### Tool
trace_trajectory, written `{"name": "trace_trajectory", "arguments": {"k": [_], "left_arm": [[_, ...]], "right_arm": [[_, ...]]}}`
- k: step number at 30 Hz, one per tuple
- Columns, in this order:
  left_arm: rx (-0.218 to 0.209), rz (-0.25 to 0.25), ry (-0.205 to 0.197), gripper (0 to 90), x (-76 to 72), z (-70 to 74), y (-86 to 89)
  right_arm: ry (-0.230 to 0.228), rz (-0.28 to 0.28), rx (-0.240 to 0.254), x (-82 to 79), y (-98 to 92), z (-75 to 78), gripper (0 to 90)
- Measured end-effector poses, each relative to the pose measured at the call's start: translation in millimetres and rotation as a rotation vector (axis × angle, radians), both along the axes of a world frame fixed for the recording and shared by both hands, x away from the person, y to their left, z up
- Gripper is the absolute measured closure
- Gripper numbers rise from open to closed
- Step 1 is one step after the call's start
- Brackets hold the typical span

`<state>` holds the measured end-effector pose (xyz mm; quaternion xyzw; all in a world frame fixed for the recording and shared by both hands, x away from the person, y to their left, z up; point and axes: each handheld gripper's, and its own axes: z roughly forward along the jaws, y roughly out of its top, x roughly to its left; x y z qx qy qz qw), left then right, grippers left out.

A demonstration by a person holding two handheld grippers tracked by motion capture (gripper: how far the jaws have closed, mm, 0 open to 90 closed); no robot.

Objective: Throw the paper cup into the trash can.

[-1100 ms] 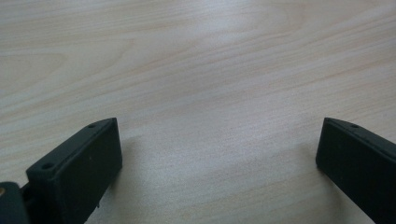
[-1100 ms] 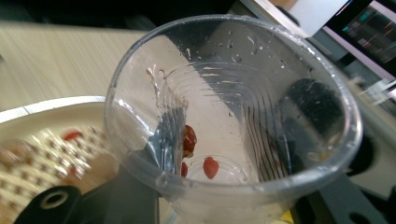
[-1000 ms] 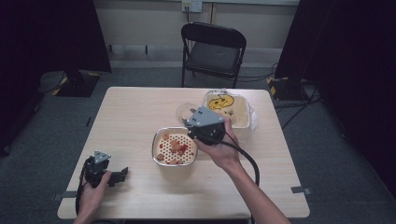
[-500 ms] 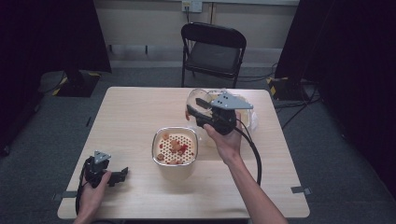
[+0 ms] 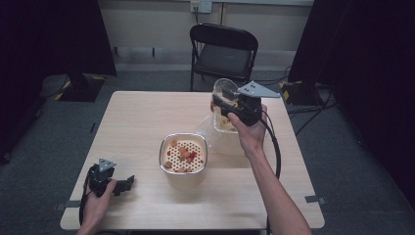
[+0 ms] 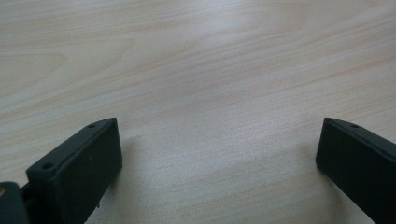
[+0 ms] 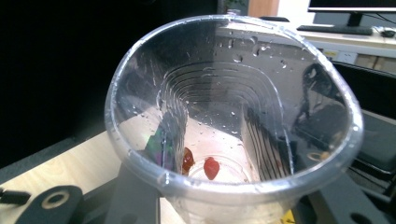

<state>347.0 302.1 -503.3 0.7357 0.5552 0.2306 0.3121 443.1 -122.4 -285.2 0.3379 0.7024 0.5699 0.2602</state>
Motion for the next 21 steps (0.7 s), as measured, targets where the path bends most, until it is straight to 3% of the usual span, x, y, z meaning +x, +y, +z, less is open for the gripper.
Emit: {"name": "trace_trajectory", "arguments": {"k": [4,17,21], "left_arm": [[0.002,-0.001,0.001,0.0,0.0,0.1,0.1],[0.001,-0.001,0.001,0.0,0.0,0.1,0.1],[0.001,-0.001,0.001,0.0,0.0,0.1,0.1]], "right_arm": [[0.011,-0.038,-0.012,8.7,-9.5,-0.5,57.8],[0.107,-0.162,-0.061,41.6,-38.0,-16.0,55.8],[0.136,-0.183,-0.056,48.0,-43.9,-20.3,51.0]]}}
